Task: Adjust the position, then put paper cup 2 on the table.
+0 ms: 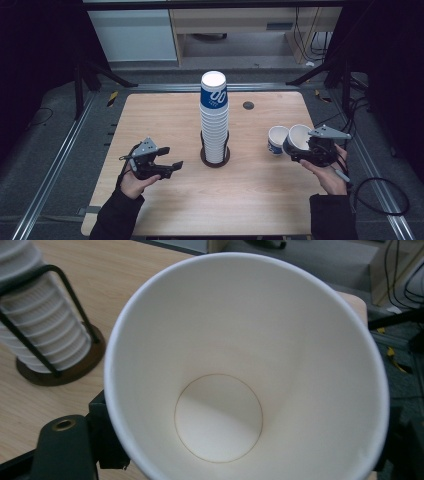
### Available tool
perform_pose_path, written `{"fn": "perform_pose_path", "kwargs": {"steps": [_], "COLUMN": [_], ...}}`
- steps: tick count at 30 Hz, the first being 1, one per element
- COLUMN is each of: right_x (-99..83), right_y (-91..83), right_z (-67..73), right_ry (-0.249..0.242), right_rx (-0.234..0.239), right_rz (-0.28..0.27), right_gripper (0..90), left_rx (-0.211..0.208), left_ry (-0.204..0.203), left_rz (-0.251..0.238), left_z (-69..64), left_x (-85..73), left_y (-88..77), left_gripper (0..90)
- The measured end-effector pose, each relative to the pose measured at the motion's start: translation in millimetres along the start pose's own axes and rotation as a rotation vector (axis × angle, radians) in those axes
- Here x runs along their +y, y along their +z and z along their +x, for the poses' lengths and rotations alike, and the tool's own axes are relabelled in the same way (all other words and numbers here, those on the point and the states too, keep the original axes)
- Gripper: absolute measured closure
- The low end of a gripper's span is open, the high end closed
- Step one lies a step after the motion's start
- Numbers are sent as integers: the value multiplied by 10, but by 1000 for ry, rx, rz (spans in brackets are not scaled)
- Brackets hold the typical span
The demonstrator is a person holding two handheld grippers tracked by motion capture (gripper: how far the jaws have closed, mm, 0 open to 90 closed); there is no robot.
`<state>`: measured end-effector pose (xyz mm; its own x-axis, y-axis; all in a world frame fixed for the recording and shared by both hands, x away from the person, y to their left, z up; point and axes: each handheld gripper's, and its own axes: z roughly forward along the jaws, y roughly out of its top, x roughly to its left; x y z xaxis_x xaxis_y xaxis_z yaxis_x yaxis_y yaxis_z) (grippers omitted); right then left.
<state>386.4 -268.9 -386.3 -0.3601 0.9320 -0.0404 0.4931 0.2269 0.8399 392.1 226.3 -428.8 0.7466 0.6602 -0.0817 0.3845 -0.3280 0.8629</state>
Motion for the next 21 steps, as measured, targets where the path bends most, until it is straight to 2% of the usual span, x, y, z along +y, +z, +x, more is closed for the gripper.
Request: {"fn": "perform_pose_path", "kwargs": {"steps": [4, 9, 21], "right_x": [-48, -103, -232], "right_y": [29, 113, 236], "right_z": [-99, -183, -347], "right_ry": [26, 24, 36], "right_rx": [-45, -94, -143], "right_rz": [28, 70, 120], "right_gripper": [201, 201, 200], "left_rx": [5, 8, 6], "left_ry": [3, 5, 1], "left_rz": [4, 9, 17], "left_z": [-6, -1, 15], "left_x": [1, -2, -8], "left_y": [-1, 3, 11], "left_gripper": [216, 215, 213]}}
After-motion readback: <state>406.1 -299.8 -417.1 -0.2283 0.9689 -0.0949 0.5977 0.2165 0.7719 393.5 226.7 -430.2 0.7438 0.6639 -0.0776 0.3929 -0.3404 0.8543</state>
